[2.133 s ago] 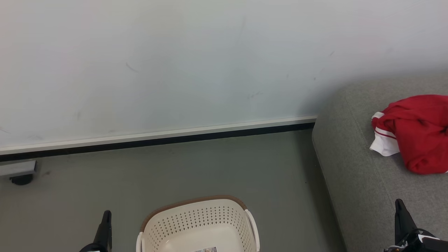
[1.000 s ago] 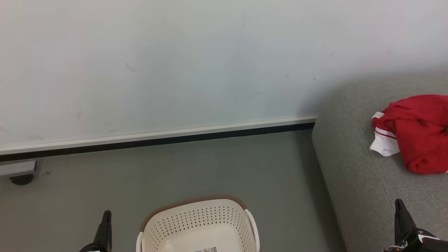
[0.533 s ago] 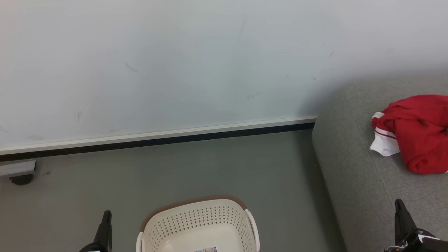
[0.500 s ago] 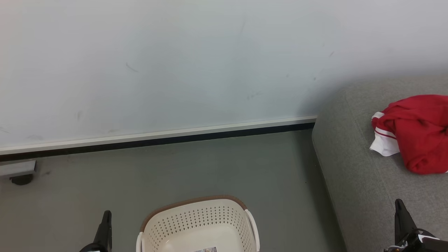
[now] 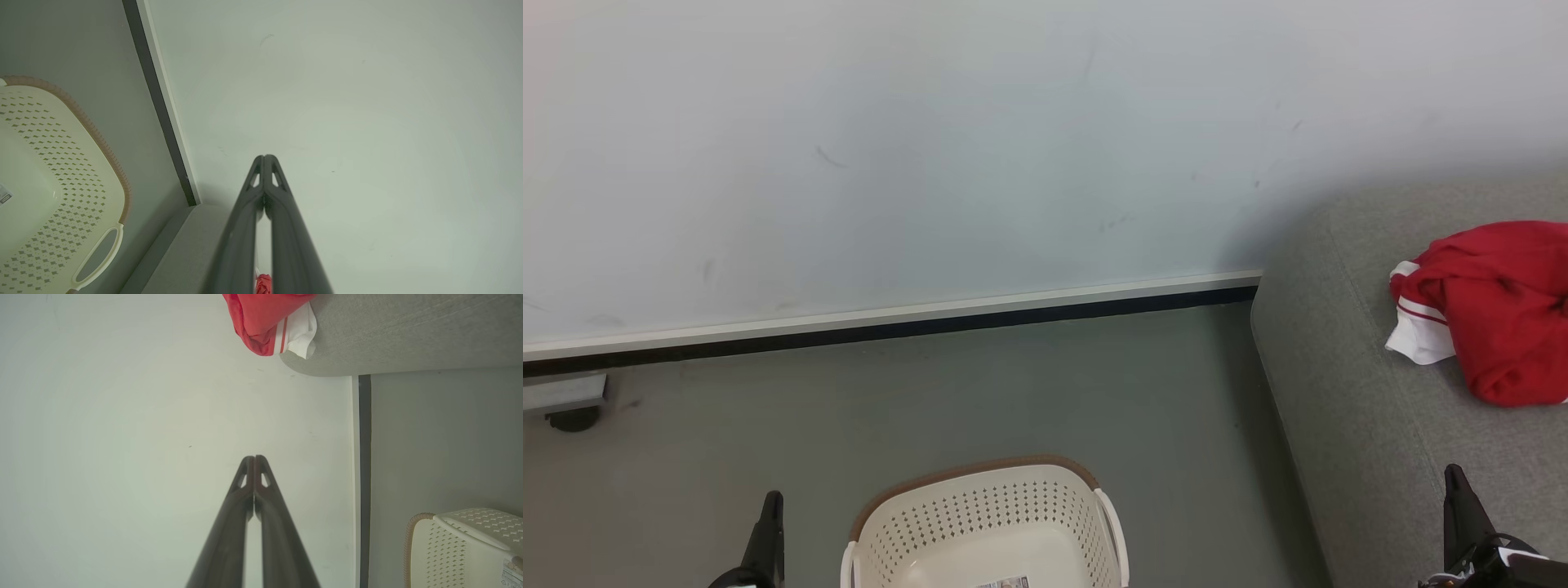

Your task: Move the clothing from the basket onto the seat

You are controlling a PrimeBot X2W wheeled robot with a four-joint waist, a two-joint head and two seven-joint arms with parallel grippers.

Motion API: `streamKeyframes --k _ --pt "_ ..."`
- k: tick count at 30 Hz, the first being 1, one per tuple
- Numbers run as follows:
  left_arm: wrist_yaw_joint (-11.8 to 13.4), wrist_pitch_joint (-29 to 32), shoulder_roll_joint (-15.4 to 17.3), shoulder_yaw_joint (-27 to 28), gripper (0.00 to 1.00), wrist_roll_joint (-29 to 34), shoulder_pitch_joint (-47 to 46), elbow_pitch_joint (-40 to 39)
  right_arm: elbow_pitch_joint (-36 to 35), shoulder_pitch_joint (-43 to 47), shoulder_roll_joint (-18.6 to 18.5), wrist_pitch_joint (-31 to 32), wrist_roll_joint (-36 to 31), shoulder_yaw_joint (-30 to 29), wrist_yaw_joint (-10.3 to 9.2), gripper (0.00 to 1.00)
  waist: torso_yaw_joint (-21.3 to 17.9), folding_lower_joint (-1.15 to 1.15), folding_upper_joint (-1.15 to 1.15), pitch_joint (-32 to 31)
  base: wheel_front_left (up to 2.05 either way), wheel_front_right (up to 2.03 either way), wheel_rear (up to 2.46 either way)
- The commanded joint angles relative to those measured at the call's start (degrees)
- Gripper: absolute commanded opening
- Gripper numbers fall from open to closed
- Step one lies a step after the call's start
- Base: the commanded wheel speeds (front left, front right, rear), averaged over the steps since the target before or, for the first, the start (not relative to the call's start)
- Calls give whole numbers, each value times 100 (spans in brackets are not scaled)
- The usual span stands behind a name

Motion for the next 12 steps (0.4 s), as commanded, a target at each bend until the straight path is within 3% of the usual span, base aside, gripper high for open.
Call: streamKeyframes --k 1,12 --pt "-19 -6 -3 4 0 -24 -25 10 6 7 23 14 -26 -7 2 0 0 0 0 0 0 0 0" --pt "-20 -8 -3 2 0 -26 -25 10 6 6 23 15 -28 -8 2 0 0 0 0 0 0 0 0"
